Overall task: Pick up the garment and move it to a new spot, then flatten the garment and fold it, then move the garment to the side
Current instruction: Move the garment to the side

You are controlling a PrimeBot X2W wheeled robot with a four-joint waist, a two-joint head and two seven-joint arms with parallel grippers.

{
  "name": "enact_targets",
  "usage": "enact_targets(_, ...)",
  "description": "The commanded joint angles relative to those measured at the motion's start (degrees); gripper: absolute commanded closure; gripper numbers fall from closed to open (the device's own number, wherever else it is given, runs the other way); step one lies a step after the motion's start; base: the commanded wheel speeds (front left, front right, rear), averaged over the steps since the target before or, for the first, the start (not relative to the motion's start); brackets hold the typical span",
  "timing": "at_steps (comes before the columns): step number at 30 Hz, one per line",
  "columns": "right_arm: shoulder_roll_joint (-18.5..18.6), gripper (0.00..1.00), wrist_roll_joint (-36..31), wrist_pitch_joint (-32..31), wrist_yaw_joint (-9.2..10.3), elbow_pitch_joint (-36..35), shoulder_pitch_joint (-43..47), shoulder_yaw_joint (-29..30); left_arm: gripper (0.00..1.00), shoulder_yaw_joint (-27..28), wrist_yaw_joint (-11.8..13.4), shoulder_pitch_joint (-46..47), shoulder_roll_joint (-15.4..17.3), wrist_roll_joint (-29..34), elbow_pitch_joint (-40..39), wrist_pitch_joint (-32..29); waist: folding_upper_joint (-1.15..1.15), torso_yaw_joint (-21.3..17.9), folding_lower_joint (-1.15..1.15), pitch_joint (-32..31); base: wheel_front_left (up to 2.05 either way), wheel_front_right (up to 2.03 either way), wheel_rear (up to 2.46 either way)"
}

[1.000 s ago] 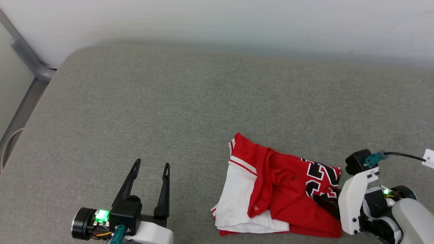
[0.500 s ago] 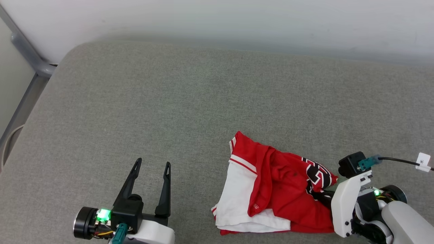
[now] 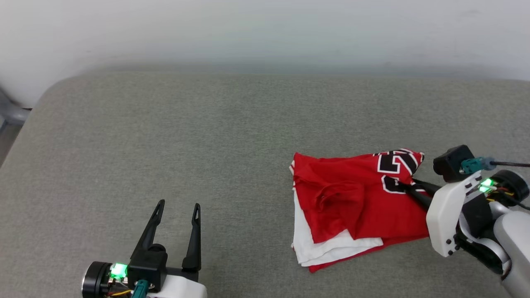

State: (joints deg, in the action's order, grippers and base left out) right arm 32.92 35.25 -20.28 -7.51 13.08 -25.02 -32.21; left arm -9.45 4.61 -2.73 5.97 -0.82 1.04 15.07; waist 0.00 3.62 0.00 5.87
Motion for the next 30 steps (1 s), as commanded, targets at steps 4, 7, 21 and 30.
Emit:
enact_targets(4,3.43,1.00,-1.51,-0.58,0.05,-2.56,-1.85,0.56,0.00,0.37,0.30,0.30,0.20,0.05,-1.03,0.12,0.00,-4.92,0.00,0.75,0.00,0.00,0.00)
enact_targets(7,5.44,1.00,-1.61,-1.23,0.06,-3.68,-2.59,1.71,0.00,0.59,0.41,0.94,0.32,0.43,-1.85,0.12,0.00,-7.26,0.00,1.97,0.00,0.00,0.00)
enact_targets(21,15.57,1.00,-4.41,-2.74,0.06,1.85,-4.75,10.63,0.00,0.82,0.09,6.23,1.69,1.05,-4.91,0.12,0.00,-8.95,0.00,11.64,0.00,0.00,0.00)
enact_targets(30,20.86,1.00,-8.34,-1.36,0.07,12.99,-8.02,17.74,0.00,-0.17,0.06,9.98,1.56,0.99,-6.24,0.12,0.00,-5.73,0.00,17.23,0.00,0.00,0.00)
